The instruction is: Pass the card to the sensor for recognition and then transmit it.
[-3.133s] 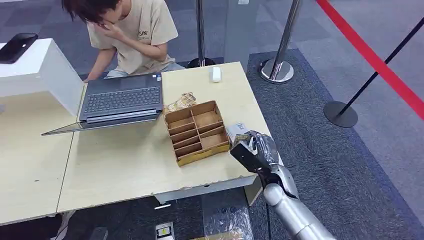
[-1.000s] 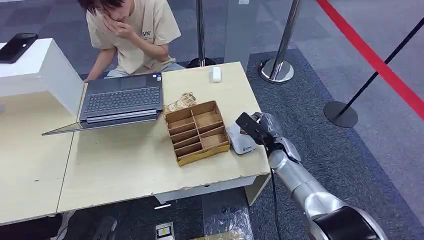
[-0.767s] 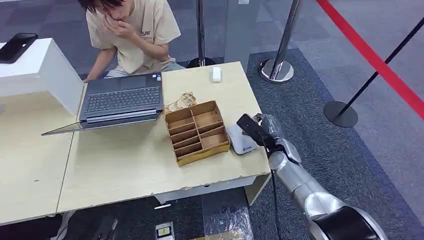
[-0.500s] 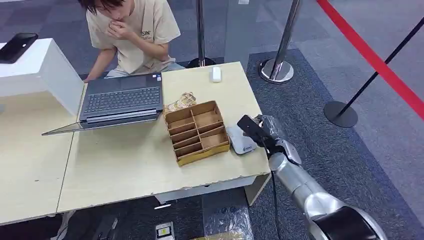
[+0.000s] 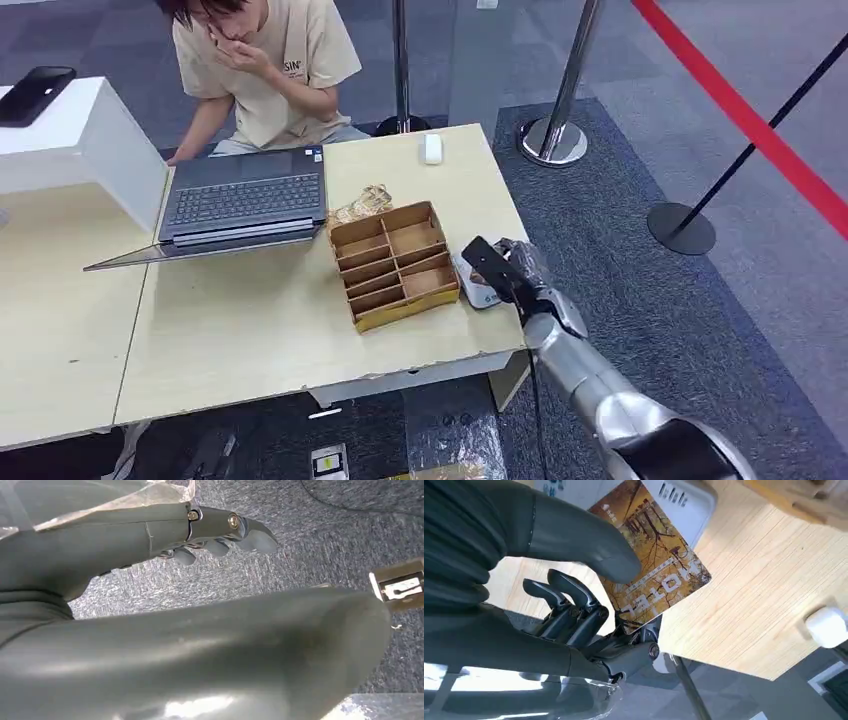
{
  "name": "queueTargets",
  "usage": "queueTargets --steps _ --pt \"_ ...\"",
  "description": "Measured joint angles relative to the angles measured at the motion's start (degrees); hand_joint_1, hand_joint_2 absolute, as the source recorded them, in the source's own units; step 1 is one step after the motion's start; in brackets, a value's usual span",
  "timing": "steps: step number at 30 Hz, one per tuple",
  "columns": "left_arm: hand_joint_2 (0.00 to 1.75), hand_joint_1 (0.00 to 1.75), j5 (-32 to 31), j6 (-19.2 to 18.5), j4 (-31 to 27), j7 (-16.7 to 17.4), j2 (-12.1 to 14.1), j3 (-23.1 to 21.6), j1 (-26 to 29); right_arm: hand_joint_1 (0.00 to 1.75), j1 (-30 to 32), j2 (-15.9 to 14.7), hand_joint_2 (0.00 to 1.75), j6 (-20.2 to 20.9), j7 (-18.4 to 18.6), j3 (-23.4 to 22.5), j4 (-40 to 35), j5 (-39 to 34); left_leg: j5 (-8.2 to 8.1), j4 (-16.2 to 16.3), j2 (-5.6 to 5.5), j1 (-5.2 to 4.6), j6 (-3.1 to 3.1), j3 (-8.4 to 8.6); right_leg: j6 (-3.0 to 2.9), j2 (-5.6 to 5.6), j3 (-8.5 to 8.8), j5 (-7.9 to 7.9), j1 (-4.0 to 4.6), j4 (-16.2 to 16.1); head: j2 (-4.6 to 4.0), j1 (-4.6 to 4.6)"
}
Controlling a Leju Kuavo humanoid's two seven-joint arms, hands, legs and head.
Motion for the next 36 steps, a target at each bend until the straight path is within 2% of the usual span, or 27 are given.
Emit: queueTargets --steps 16,24,28,36 --pt "0.0 0.0 0.39 -0.13 0.0 0.0 0.02 0.02 -0.12 1.75 1.03 1.55 1.75 -4.77 -2.95 0.02 0.33 1.18 0.0 0.0 -0.01 0.0 0.0 -0.02 0.0 0.0 -0.01 0.0 0.0 0.0 0.0 -0.02" --pt "0.0 0.0 0.42 -0.13 0.0 -0.04 0.02 0.0 0.0 1.75 0.97 0.77 1.75 -5.81 -4.2 0.02 -0.5 0.46 0.0 0.0 -0.01 -0.01 0.0 -0.03 0.0 0.0 0.0 0.0 -0.01 0.0 0.0 0.0" --pt "0.0 0.0 0.44 -0.05 0.0 -0.17 0.07 0.0 0.24 1.75 -0.15 -0.94 1.75 -3.89 -3.56 -0.13 -4.15 -0.11 0.0 0.0 -0.01 -0.01 0.0 -0.04 0.0 0.0 -0.01 0.0 -0.01 0.0 0.0 0.02" --pt "0.0 0.0 0.39 0.07 0.02 -1.14 0.2 0.02 1.08 1.75 -2.32 -4.07 1.75 4.65 -0.04 -0.57 -20.82 -2.12 0.0 0.01 -0.02 -0.01 0.0 -0.04 0.01 0.0 -0.03 0.01 -0.01 0.01 0.0 -0.02"
